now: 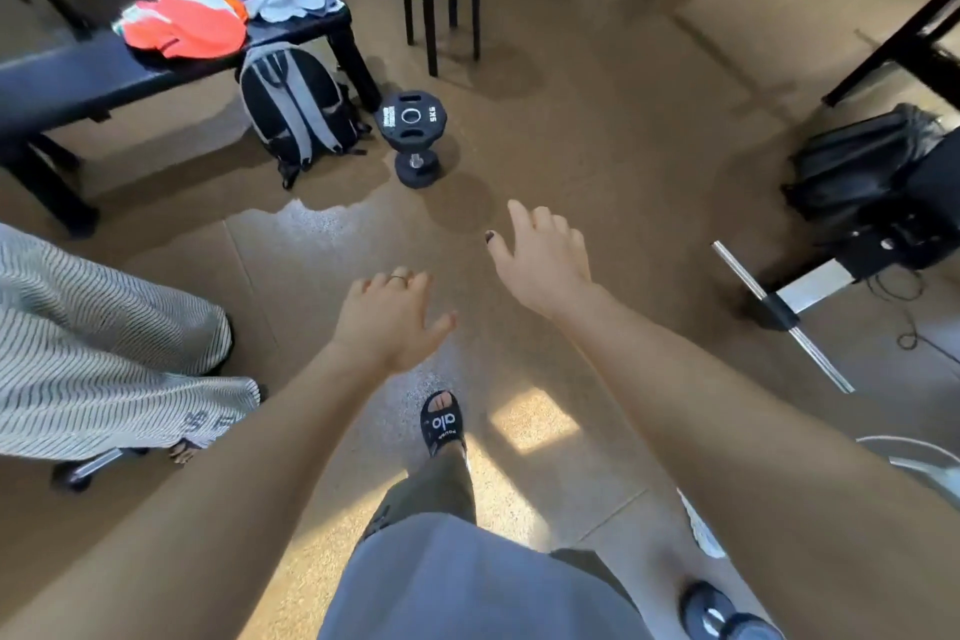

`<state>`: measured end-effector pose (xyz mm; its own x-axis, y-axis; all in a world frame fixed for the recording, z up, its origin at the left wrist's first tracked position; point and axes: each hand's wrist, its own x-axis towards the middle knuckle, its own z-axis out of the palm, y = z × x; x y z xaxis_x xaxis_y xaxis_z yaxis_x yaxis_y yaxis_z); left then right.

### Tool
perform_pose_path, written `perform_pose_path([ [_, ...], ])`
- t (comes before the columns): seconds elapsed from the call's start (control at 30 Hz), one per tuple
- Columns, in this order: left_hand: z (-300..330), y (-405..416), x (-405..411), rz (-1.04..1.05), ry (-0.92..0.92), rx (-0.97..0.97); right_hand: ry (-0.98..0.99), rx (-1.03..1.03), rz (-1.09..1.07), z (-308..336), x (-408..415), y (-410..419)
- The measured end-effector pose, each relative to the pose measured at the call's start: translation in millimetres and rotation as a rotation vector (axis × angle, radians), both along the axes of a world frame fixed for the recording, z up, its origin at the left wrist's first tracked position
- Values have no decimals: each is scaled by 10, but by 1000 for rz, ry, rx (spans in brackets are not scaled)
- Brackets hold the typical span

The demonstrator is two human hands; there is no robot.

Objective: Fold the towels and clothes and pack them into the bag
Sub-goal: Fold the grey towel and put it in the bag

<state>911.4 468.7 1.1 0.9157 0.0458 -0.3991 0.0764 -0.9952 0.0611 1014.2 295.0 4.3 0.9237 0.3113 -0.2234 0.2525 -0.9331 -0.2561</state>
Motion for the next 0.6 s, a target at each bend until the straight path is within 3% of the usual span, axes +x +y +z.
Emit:
perform_pose_path([
  [0.37, 156, 1020, 2489, 64, -22, 21, 19, 2, 55, 133, 2560, 1047],
  [0.6, 108, 1552, 4064, 229, -37, 67, 15, -5, 212, -20, 4380, 1704],
])
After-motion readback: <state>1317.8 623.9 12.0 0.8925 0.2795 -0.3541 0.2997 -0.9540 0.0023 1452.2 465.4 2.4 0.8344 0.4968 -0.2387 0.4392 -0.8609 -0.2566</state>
